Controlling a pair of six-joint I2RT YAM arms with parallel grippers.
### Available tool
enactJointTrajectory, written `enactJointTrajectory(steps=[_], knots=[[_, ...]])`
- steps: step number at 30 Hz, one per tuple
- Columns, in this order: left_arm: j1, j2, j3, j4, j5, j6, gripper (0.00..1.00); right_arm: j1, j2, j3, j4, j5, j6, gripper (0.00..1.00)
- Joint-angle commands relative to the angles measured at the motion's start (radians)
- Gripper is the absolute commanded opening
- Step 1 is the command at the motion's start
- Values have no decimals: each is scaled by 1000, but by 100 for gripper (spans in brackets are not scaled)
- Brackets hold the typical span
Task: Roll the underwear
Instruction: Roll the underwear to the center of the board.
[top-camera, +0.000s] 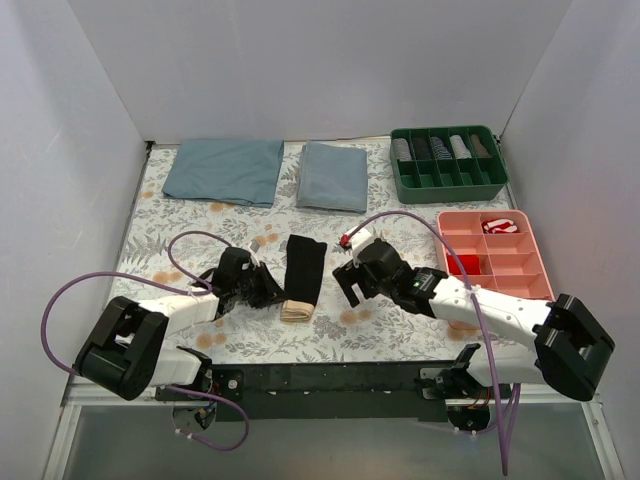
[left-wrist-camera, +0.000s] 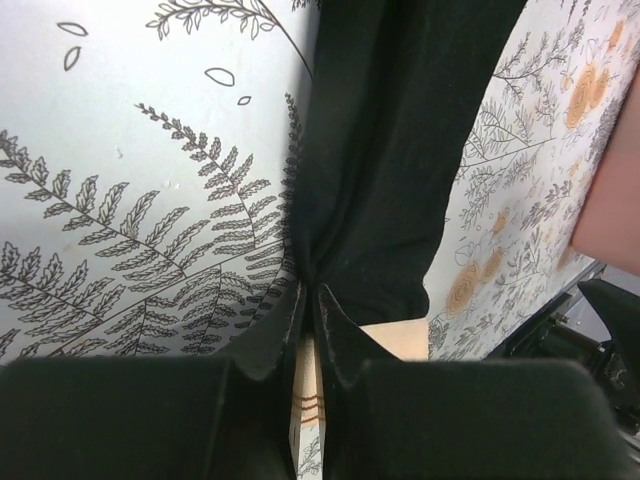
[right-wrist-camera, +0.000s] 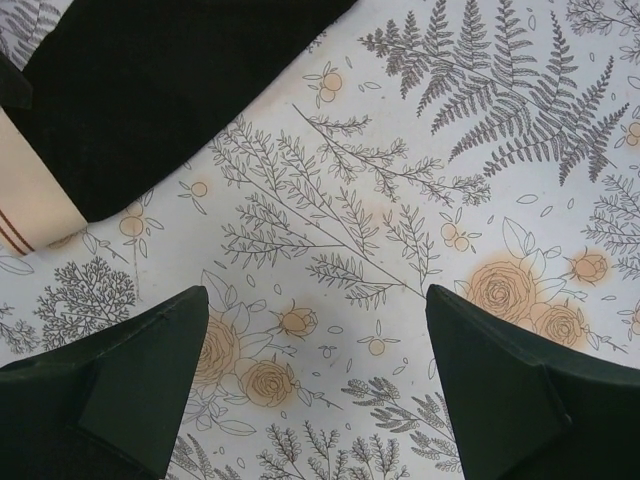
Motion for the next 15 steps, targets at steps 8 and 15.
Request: enactJointTrajectory(steps=[8,15], knots=[[-1,-24,59,-188,-86,61,0,197,158,135,-123,314,-169,98],[1,2,97,-216,-75,69,0,295,215,115,-63,396,-259,98]])
